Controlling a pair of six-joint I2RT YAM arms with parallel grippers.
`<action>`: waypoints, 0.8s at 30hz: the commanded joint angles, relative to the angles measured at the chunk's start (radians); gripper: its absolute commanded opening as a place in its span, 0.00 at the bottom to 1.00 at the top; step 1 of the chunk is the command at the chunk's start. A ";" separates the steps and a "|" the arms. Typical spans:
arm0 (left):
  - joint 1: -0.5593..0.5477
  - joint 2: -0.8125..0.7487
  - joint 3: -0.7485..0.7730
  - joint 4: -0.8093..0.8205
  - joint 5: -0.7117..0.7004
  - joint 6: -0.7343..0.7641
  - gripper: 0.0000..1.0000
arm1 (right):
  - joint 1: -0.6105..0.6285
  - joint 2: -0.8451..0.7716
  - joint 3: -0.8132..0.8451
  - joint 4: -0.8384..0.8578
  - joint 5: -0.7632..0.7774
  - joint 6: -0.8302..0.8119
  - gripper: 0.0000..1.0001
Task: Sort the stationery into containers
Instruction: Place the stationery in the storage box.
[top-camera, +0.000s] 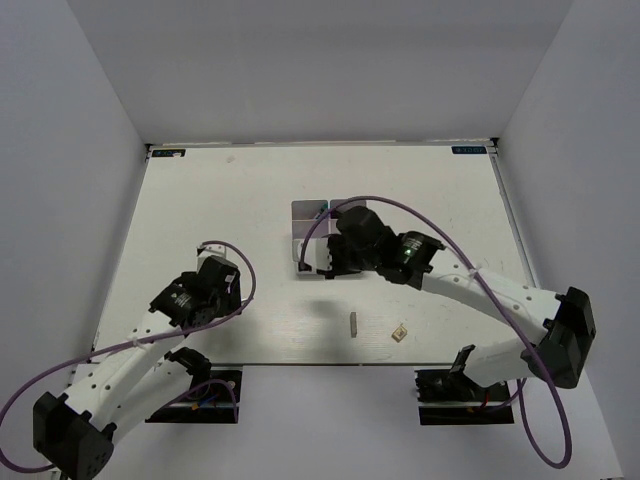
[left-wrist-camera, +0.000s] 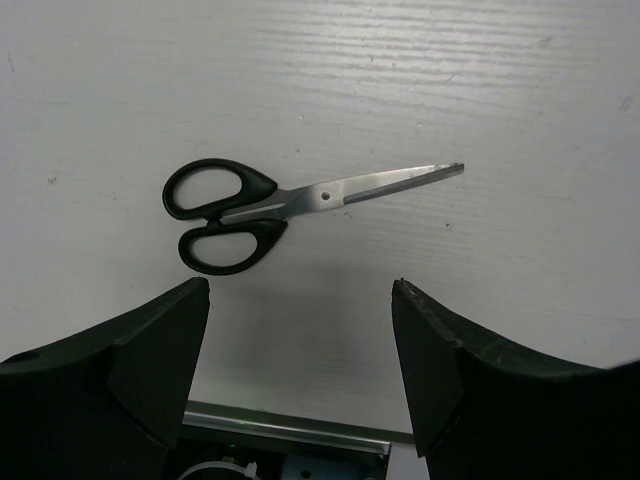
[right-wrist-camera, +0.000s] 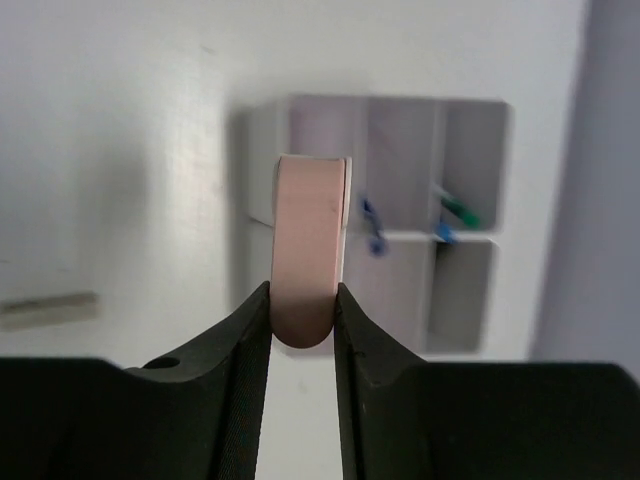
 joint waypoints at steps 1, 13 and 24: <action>0.002 0.032 0.044 -0.032 0.010 -0.012 0.84 | -0.040 -0.007 0.060 -0.051 0.273 -0.087 0.00; 0.008 0.051 0.055 -0.044 0.047 -0.006 0.85 | -0.230 0.274 0.302 -0.237 0.212 -0.319 0.00; 0.009 0.045 0.049 -0.046 0.051 -0.007 0.85 | -0.258 0.426 0.416 -0.341 0.172 -0.334 0.00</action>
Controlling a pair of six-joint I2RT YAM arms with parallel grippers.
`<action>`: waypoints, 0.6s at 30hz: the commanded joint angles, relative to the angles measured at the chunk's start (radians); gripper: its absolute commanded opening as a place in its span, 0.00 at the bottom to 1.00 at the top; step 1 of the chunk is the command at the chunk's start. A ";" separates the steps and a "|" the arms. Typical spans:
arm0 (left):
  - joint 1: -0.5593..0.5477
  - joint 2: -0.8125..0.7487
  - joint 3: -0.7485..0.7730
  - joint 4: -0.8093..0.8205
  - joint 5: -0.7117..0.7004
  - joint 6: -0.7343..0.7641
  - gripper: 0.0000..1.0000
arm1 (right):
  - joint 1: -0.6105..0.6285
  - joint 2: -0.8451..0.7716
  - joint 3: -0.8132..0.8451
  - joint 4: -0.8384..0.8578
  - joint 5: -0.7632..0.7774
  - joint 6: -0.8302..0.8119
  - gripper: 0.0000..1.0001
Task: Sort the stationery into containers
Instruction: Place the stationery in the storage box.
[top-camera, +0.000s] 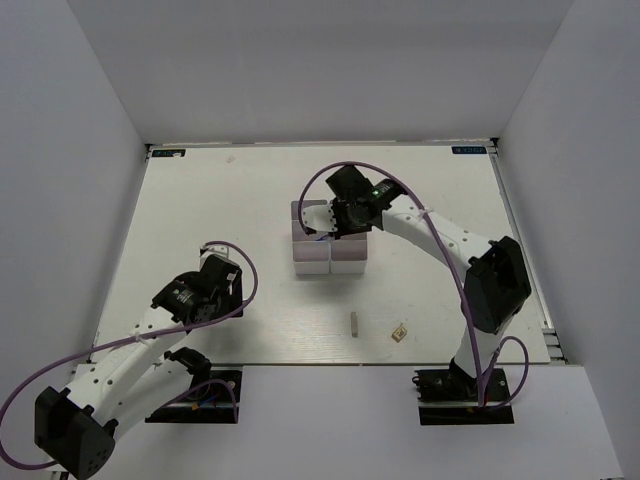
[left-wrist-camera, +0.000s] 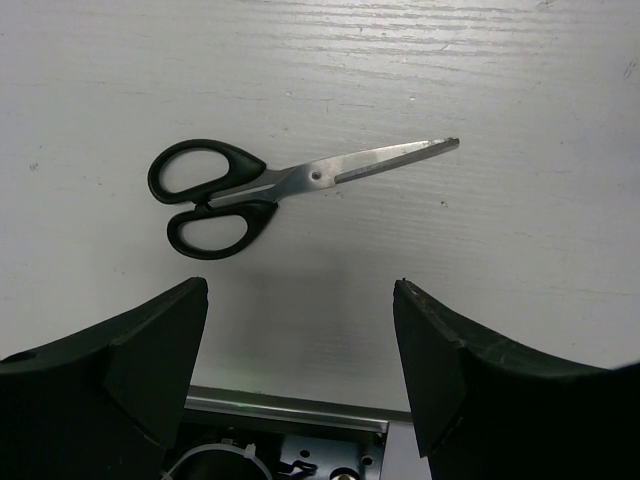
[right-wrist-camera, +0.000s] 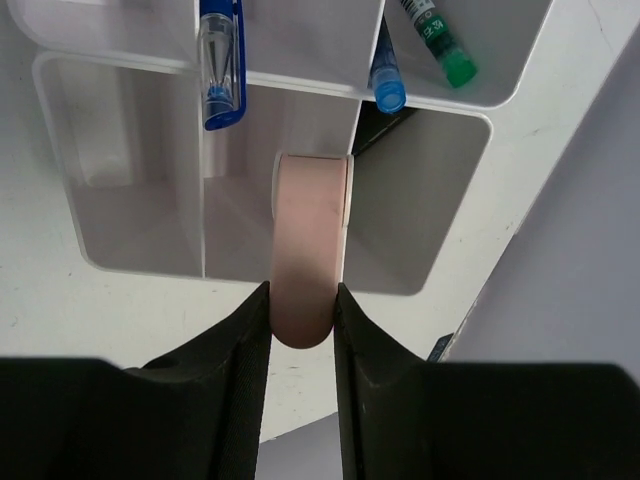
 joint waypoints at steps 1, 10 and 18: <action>0.007 -0.008 0.030 -0.005 0.005 -0.006 0.85 | -0.008 0.025 0.056 -0.075 -0.022 -0.039 0.00; 0.048 -0.006 0.036 -0.024 -0.009 -0.072 0.88 | -0.010 0.016 0.087 -0.132 -0.100 0.033 0.44; 0.197 0.023 0.075 -0.071 0.072 -0.181 0.74 | -0.016 -0.039 0.097 -0.143 -0.108 0.129 0.34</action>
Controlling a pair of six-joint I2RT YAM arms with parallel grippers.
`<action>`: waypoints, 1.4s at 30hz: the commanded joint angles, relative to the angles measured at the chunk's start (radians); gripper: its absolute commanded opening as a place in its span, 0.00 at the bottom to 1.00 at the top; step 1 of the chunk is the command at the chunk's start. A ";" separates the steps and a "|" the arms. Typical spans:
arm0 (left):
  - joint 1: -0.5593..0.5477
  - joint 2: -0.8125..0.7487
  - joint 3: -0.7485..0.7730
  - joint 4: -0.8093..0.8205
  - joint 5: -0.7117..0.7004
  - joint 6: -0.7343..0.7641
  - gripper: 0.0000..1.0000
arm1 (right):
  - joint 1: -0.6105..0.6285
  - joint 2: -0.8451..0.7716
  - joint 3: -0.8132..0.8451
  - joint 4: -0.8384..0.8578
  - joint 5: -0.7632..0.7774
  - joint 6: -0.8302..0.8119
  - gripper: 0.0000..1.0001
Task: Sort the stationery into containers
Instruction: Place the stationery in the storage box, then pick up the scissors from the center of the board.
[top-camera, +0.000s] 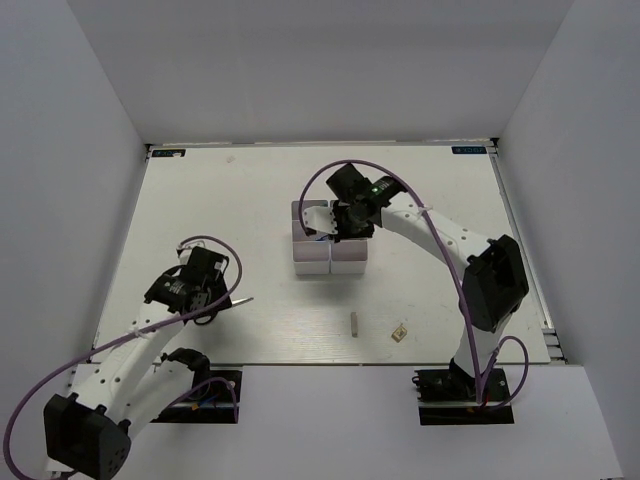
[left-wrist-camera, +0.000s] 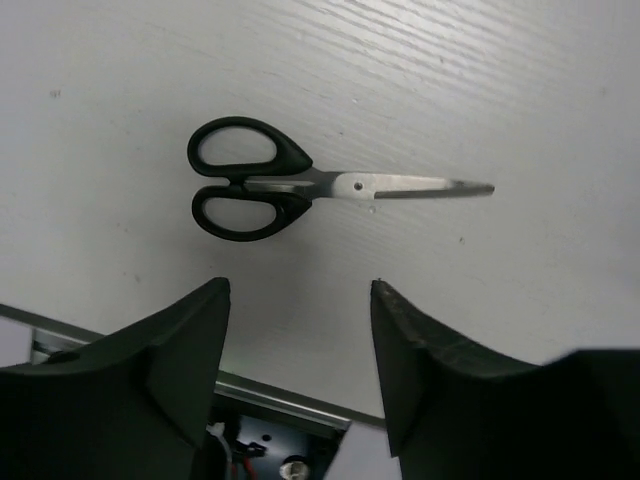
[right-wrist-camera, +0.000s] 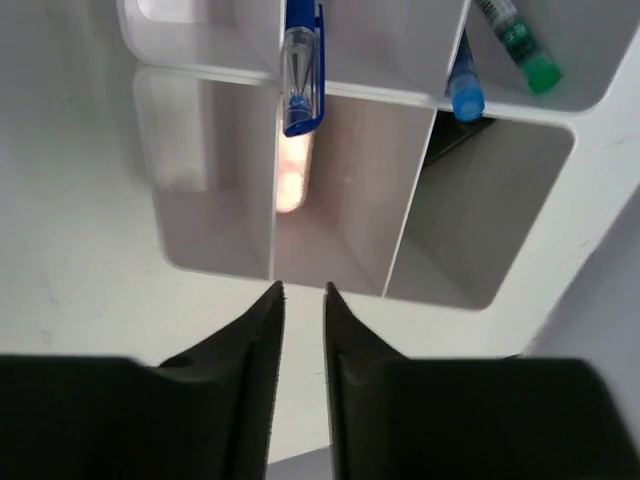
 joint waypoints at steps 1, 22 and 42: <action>0.071 0.014 0.047 -0.022 0.050 -0.048 0.66 | -0.014 -0.075 0.054 -0.025 -0.034 0.117 0.22; 0.510 0.308 0.032 0.239 0.291 -0.170 0.34 | -0.059 -0.740 -0.751 0.149 -0.404 0.312 0.34; 0.534 0.474 0.007 0.282 0.154 -0.280 0.37 | -0.106 -0.902 -0.875 0.178 -0.450 0.329 0.35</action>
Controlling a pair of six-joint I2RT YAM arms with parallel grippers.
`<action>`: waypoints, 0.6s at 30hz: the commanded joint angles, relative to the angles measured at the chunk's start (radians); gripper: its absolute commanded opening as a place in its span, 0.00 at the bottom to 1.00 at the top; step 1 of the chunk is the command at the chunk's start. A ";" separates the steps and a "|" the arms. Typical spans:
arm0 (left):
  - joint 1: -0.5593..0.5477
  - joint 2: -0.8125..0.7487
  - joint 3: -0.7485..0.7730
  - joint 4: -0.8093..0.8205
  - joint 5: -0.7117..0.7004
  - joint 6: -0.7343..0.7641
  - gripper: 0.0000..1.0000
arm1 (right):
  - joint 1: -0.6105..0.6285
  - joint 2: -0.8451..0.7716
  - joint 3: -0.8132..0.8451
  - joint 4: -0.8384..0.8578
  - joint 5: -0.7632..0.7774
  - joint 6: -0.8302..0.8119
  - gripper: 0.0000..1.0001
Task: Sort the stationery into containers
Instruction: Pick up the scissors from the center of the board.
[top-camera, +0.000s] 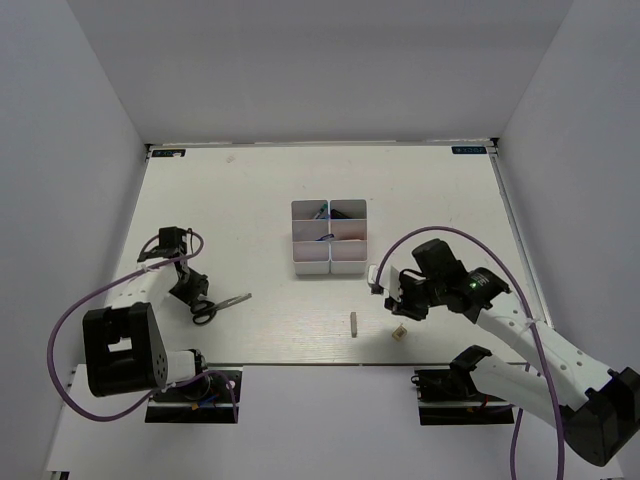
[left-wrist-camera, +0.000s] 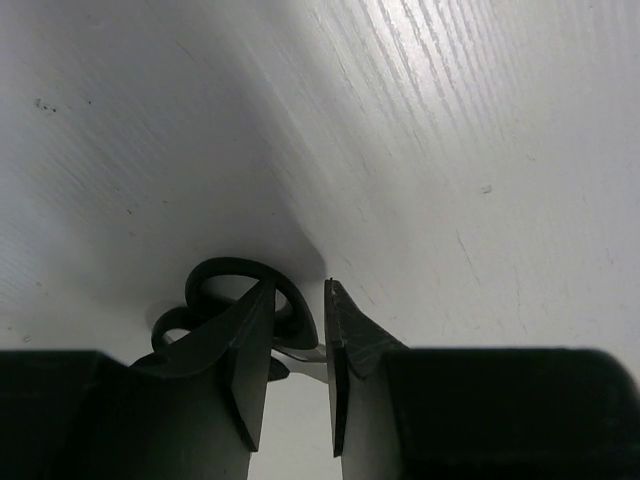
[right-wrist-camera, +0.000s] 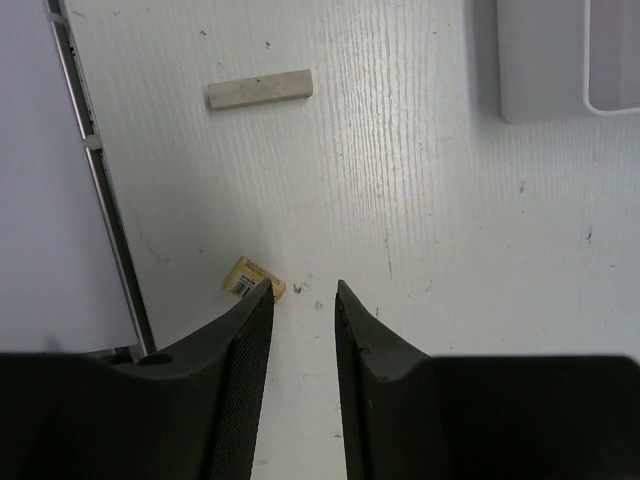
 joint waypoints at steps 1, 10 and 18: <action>0.010 0.017 -0.011 0.010 -0.057 -0.015 0.37 | -0.009 -0.012 -0.001 0.036 -0.028 0.015 0.35; 0.010 0.081 -0.036 0.019 -0.021 -0.033 0.42 | -0.033 -0.038 -0.003 0.022 -0.015 0.021 0.35; 0.025 0.134 -0.040 0.007 -0.023 -0.009 0.19 | -0.044 -0.032 0.011 0.024 -0.033 0.038 0.35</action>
